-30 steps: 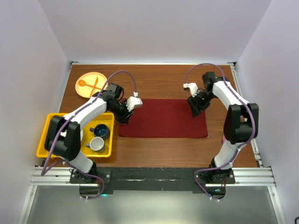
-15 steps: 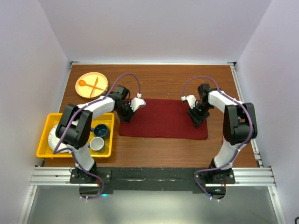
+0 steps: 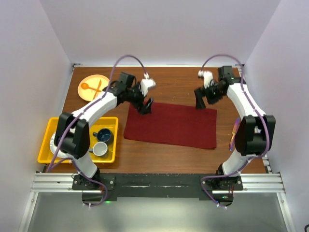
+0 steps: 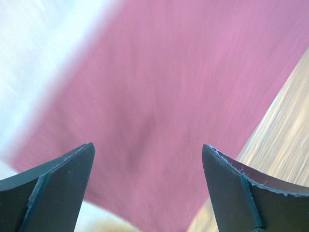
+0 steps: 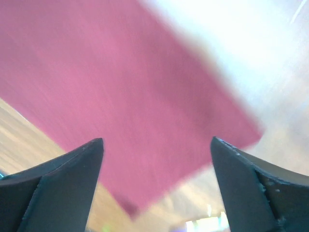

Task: Fold the napkin into a case and place the utensils inside
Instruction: Adjust the items.

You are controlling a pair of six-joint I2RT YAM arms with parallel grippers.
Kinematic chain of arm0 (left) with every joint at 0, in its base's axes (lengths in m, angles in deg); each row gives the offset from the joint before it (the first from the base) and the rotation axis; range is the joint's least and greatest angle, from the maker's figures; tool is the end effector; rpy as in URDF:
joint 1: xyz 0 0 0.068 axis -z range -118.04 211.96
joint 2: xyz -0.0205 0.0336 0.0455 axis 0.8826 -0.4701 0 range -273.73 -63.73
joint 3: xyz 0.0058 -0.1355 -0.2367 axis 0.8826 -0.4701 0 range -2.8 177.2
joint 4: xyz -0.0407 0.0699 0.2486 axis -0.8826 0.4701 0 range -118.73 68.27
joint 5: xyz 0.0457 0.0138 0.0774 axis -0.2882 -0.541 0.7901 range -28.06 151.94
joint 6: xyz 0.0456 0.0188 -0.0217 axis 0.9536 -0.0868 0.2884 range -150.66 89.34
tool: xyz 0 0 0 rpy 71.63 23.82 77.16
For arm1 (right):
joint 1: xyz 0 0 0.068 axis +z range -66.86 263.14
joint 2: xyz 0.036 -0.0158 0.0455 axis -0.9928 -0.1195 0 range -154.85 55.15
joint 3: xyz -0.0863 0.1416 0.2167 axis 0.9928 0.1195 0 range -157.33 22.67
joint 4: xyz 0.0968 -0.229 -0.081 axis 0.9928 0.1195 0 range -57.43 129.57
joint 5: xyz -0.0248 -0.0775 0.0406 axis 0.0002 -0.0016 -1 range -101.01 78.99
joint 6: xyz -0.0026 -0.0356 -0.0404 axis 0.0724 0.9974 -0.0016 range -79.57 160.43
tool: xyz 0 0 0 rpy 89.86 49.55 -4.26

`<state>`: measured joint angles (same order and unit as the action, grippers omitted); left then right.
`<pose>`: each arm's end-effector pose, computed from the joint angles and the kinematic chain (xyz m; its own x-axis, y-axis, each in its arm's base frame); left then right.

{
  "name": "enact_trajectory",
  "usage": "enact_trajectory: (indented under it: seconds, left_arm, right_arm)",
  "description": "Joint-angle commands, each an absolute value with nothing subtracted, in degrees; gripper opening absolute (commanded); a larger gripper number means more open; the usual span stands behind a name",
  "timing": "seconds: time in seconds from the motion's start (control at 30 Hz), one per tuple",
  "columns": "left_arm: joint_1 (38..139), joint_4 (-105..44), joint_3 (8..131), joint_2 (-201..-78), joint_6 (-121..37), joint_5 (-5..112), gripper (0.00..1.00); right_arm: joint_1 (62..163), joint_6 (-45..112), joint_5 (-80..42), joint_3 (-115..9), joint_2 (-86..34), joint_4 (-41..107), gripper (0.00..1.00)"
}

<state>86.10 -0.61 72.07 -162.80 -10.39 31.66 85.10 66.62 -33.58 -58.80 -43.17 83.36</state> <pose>0.3338 -0.1693 0.2456 -0.4577 0.5329 -0.7117 0.8454 0.5089 -0.1626 0.3502 0.0256 0.2622 -0.7510 -0.4335 -0.4980 -0.5672 0.8097 0.1505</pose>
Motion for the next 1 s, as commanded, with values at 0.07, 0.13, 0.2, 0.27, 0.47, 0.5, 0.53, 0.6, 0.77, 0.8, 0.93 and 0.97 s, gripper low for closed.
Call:
enact_trajectory:
  seconds: [0.07,0.13,0.2,0.27,0.47,0.5,0.53,0.6,0.77,0.8,0.93,0.97]
  left_arm:
    - [86.13,-32.58,73.33,-155.24,-38.68,25.73,1.0]
    - [85.78,-45.88,63.89,-151.3,-44.52,26.52,1.0]
    - [85.25,-67.78,57.08,-148.74,-52.26,29.66,1.0]
    - [83.59,-71.28,54.85,-147.76,-61.27,33.71,1.0]
    - [84.8,-63.79,57.59,-155.13,-70.98,34.95,1.0]
    - [85.25,-65.36,56.1,-155.92,-74.22,35.65,1.0]
    - [86.03,-68.86,53.73,-158.02,-80.52,35.4,1.0]
    - [87.0,-70.47,52.57,-161.53,-83.91,34.78,1.0]
    - [89.56,-74.25,53.27,-169.63,-92.17,34.61,1.0]
    - [89.73,-75.3,53.1,-171.99,-93.4,34.87,1.0]
    - [90.26,-78.99,54.58,-177.54,-96.39,35.75,1.0]
    - [90.26,-79.61,54.94,-178.68,-97.27,35.75,1.0]
  right_arm:
    - [86.56,34.93,-55.38,-56.44,-34.94,54.81,0.98]
    - [87.79,30.08,-54.53,-55.38,-34.06,49.64,0.98]
    - [89.64,29.62,-51.72,-54.68,-31.96,44.63,0.98]
    - [90.26,25.26,-43.35,-52.58,-29.33,38.4,0.98]
    - [89.46,-1.21,-53.71,-45.72,-37.46,27.23,0.98]
    - [90.16,-4.89,-52.86,-42.66,-37.57,25.99,0.98]
    - [91.65,-5.97,-51.98,-40.63,-37.23,21.8,0.98]
    - [93.06,-8.08,-51.09,-36.33,-36.69,17.73,0.98]
    - [96.15,-12.31,-51.62,-34.28,-42.4,13.24,0.98]
    - [96.32,-12.31,-51.62,-33.93,-43.63,12.71,0.98]
    - [96.32,-12.92,-52.76,-33.41,-50.56,9.3,0.98]
    - [96.41,-13.01,-53.02,-33.14,-51.45,8.32,0.98]
